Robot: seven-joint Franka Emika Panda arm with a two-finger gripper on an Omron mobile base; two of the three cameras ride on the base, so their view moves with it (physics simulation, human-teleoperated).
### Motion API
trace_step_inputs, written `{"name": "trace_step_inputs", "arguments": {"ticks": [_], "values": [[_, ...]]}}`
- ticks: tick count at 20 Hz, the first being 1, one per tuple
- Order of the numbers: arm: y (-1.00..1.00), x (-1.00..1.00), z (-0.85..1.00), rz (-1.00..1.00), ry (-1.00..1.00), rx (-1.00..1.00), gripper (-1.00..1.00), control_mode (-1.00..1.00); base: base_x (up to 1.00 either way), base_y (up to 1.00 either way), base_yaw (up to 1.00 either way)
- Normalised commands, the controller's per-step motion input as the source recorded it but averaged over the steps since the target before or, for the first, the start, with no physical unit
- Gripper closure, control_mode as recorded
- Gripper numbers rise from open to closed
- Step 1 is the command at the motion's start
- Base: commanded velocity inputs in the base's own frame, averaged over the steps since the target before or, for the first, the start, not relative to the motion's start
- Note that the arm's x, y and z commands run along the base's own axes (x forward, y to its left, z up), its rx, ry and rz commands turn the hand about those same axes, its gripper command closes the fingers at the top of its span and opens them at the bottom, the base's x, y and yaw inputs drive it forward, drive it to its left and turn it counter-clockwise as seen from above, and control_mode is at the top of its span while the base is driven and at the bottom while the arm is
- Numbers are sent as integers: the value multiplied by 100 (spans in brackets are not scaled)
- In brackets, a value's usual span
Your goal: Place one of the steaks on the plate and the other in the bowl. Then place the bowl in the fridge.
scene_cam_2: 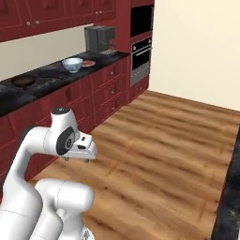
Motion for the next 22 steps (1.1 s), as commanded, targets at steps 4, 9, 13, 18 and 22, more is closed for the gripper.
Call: {"name": "trace_step_inputs", "arguments": {"ticks": [4,9,13,18,22], "values": [[0,0,0,0,0,0,-100,100,100,0,2],[0,0,0,0,0,0,-100,100,100,5,1],[0,0,0,0,0,0,-100,100,100,1,2],[0,0,0,0,0,0,-100,100,100,36,0],[0,0,0,0,0,0,-100,100,100,62,-1]]}}
